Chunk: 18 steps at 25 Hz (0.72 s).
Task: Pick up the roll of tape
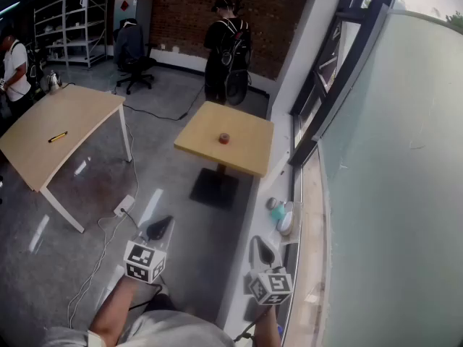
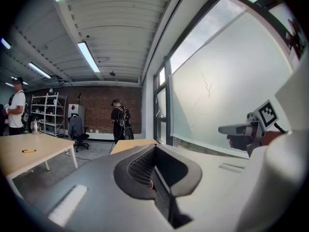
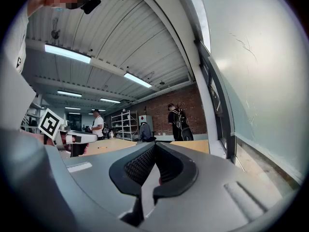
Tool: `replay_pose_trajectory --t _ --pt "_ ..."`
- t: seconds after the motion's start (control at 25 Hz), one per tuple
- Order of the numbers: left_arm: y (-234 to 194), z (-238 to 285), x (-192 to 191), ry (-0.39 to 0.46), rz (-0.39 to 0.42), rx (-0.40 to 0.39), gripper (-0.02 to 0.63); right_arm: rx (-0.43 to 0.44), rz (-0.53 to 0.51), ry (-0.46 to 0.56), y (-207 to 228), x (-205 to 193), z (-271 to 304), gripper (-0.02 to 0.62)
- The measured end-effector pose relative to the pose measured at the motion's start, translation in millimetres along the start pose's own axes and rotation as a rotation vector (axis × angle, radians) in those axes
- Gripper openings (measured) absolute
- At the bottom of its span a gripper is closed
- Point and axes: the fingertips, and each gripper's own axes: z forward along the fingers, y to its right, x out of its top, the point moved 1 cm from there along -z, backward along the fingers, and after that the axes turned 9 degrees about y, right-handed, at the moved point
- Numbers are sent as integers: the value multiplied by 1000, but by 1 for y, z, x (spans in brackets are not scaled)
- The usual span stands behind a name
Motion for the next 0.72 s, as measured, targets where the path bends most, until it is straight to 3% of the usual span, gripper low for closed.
replay_pose_trajectory --t 0.72 --pt "0 11 -10 -24 0 0 0 9 13 -11 11 -5 8 14"
